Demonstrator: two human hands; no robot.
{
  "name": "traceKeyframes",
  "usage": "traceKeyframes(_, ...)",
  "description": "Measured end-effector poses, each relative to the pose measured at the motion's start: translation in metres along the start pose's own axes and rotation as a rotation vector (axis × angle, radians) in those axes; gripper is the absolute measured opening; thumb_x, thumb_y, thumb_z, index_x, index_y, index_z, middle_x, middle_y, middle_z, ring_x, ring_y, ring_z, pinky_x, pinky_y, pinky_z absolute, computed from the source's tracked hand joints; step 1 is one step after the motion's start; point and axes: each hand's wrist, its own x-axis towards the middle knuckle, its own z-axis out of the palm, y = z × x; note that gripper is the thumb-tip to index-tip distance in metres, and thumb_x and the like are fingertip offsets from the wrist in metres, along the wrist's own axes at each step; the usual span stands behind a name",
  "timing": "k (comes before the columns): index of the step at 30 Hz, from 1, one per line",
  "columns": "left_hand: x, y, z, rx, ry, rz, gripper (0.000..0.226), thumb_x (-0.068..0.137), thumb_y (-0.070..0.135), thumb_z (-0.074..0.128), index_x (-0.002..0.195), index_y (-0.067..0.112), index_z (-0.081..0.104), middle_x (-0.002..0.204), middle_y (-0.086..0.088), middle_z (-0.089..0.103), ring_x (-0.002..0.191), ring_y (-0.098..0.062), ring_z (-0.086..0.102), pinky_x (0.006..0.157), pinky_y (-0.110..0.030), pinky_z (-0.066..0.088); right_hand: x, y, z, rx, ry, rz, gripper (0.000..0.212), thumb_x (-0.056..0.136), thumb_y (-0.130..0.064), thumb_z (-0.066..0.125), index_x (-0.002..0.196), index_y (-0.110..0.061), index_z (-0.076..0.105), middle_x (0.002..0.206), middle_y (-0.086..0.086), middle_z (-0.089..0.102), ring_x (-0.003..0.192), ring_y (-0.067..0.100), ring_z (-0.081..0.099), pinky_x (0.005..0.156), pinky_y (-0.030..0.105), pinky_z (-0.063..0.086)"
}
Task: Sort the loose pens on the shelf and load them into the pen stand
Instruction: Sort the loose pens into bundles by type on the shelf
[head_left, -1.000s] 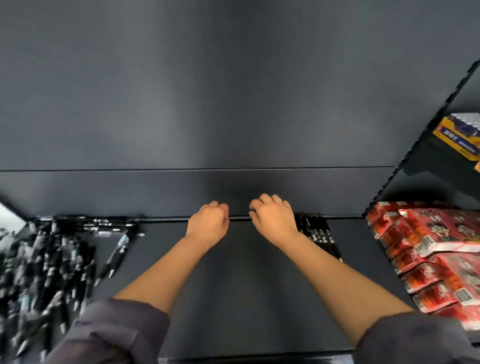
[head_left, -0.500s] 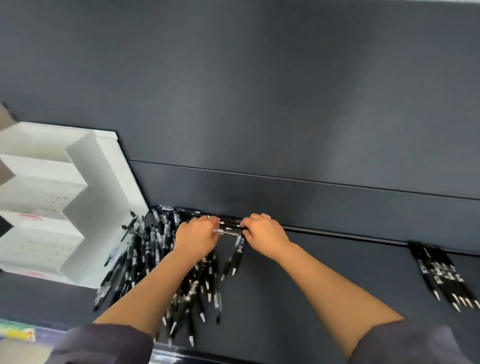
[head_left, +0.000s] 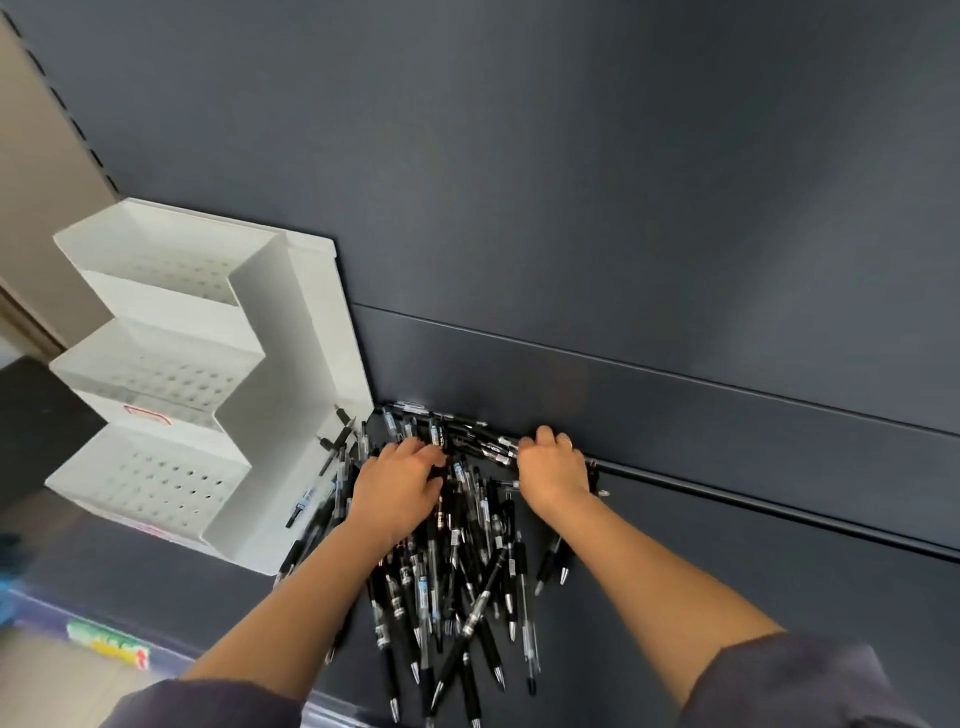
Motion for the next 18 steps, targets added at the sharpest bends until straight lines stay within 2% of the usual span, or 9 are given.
traceKeyframes(7,0.012,0.007,0.004,-0.024,0.048,0.01,0.031,0.094,0.032,0.046,0.124,0.028,0.052,0.125,0.005,0.05,0.119,-0.02,0.043,0.095,-0.035,0.037,0.0,0.008,-0.001,0.147,0.025,-0.03,0.031,0.096,-0.031,0.048,0.123,-0.014,0.051,0.123,0.008,0.056,0.114,0.031,0.052,0.089,0.042,0.042)
traceKeyframes(11,0.017,0.021,0.004,-0.037,0.128,0.059,0.037,0.091,0.028,0.052,0.127,0.028,0.048,0.126,0.005,0.048,0.117,-0.02,0.043,0.095,-0.035,0.035,-0.005,0.016,-0.014,0.41,0.005,-0.03,0.03,0.092,-0.033,0.058,0.119,-0.019,0.057,0.108,0.005,0.064,0.098,0.025,0.061,0.074,0.034,0.049)
traceKeyframes(14,0.019,0.032,0.004,-0.01,0.179,0.095,0.045,0.087,0.029,0.058,0.13,0.029,0.044,0.126,0.005,0.047,0.118,-0.021,0.043,0.097,-0.036,0.034,-0.009,0.021,-0.02,0.582,-0.015,-0.059,0.023,0.087,-0.028,0.065,0.107,-0.016,0.063,0.095,0.002,0.065,0.087,0.02,0.061,0.079,0.033,0.052)
traceKeyframes(15,0.019,0.036,0.004,0.009,0.173,0.1,0.046,0.087,0.031,0.059,0.13,0.03,0.044,0.126,0.006,0.047,0.12,-0.021,0.043,0.098,-0.038,0.033,-0.011,0.023,-0.021,0.671,-0.035,-0.072,0.019,0.086,-0.026,0.067,0.102,-0.014,0.065,0.088,0.001,0.063,0.081,0.017,0.06,0.077,0.029,0.051)
traceKeyframes(17,0.018,0.041,0.006,0.052,0.165,0.1,0.044,0.087,0.036,0.059,0.128,0.031,0.044,0.124,0.006,0.049,0.119,-0.02,0.045,0.099,-0.039,0.032,-0.018,0.025,-0.024,0.851,-0.106,-0.072,0.009,0.086,-0.021,0.068,0.09,-0.015,0.064,0.074,0.0,0.06,0.064,0.011,0.056,0.058,0.016,0.046)
traceKeyframes(18,0.018,0.043,0.006,0.063,0.169,0.104,0.042,0.086,0.037,0.06,0.125,0.03,0.045,0.121,0.006,0.051,0.116,-0.021,0.048,0.097,-0.038,0.033,-0.023,0.026,-0.024,0.943,-0.147,-0.058,0.005,0.087,-0.019,0.067,0.086,-0.016,0.063,0.069,0.0,0.058,0.057,0.009,0.052,0.05,0.015,0.042)
